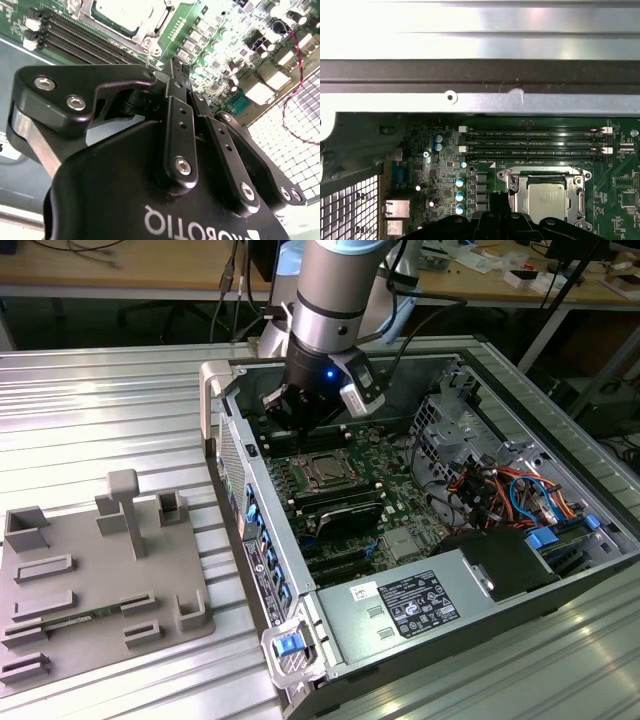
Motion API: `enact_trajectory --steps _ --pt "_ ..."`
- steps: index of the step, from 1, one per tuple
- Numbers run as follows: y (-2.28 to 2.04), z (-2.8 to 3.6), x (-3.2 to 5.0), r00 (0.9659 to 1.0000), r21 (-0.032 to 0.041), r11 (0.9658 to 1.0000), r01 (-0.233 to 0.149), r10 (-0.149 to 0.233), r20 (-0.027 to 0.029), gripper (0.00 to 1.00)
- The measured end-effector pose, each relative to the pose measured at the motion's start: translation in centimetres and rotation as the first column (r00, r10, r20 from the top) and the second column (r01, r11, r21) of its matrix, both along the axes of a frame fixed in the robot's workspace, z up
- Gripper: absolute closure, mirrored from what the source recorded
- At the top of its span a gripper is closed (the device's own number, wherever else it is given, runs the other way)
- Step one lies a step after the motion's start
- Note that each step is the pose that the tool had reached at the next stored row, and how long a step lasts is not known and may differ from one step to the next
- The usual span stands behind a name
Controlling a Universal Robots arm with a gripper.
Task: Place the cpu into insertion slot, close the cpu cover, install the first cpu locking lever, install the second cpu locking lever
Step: 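Install the first cpu locking lever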
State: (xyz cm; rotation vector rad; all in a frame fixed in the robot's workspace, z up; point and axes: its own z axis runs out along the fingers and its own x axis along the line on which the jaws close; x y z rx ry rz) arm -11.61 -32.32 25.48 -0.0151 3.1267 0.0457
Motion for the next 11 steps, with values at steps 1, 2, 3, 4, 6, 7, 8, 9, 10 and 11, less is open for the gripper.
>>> enact_trajectory --steps 1,2,3,4,6,7,8,9,10,11 --pt "0.10 0.01 0.00 1.0000 0.0000 1.0000 0.000 0.000 0.0000 0.89" --pt "0.19 0.03 0.00 1.0000 0.0000 1.0000 -0.001 0.001 0.0001 0.89" --pt "0.49 0.08 0.00 1.0000 -0.0001 1.0000 -0.001 0.001 -0.0001 0.89" --pt "0.77 0.08 -0.01 1.0000 -0.0001 1.0000 -0.002 0.002 0.0000 0.89" --pt "1.03 0.08 -0.01 1.0000 0.0005 1.0000 -0.004 0.004 0.0000 0.89" --pt "1.11 0.08 -0.01 1.0000 0.0007 1.0000 -0.005 0.005 0.0000 0.89" --pt "1.15 0.07 0.00 1.0000 0.0010 1.0000 -0.005 0.005 -0.0001 0.89" --pt "1.17 0.07 0.06 1.0000 0.0015 1.0000 -0.006 0.006 0.0000 0.89" --pt "1.19 0.06 0.16 1.0000 0.0021 1.0000 -0.006 0.006 0.0000 0.89" --pt "1.19 0.05 0.25 1.0000 0.0024 1.0000 -0.006 0.006 0.0000 0.89"
